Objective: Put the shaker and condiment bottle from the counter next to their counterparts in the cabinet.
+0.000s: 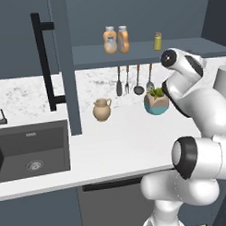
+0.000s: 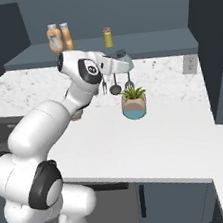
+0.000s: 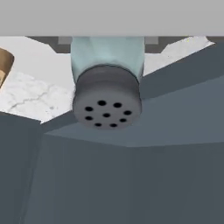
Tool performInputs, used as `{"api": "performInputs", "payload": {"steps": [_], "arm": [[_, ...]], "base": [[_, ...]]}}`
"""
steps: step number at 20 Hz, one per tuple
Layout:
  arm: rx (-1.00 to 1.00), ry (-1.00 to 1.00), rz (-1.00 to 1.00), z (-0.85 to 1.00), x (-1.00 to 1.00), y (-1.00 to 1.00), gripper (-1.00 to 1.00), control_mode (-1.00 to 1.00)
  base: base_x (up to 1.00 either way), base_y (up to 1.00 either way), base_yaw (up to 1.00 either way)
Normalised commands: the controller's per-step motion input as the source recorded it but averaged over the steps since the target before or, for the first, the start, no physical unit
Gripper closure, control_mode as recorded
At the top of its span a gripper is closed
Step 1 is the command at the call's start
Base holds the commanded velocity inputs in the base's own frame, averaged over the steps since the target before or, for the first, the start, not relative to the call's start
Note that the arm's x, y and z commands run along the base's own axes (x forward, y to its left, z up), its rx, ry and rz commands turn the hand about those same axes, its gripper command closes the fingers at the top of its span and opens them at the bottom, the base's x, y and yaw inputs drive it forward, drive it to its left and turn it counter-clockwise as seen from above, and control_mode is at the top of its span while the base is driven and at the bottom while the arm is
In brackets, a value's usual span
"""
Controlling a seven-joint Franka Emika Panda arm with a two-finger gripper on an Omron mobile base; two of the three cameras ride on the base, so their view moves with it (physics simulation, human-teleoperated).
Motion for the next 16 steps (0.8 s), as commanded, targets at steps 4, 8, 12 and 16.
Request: {"api": "performInputs", "payload": {"steps": [4, 8, 12, 16], "arm": [[-0.03, 0.03, 0.16, 0.59, 0.43, 0.0, 1.0, -1.0], [-0.01, 0.0, 0.15, 0.6, 0.46, 0.0, 1.0, -1.0], [0.0, 0.0, 0.15, 0.15, 0.25, 0.0, 1.0, -1.0], [0.0, 0.0, 0.13, 0.04, 0.24, -0.01, 1.0, -1.0]], "base": [[0.0, 0.0, 0.0], [0.0, 0.0, 0.0], [0.0, 0.0, 0.0], [0.0, 0.0, 0.0]]}}
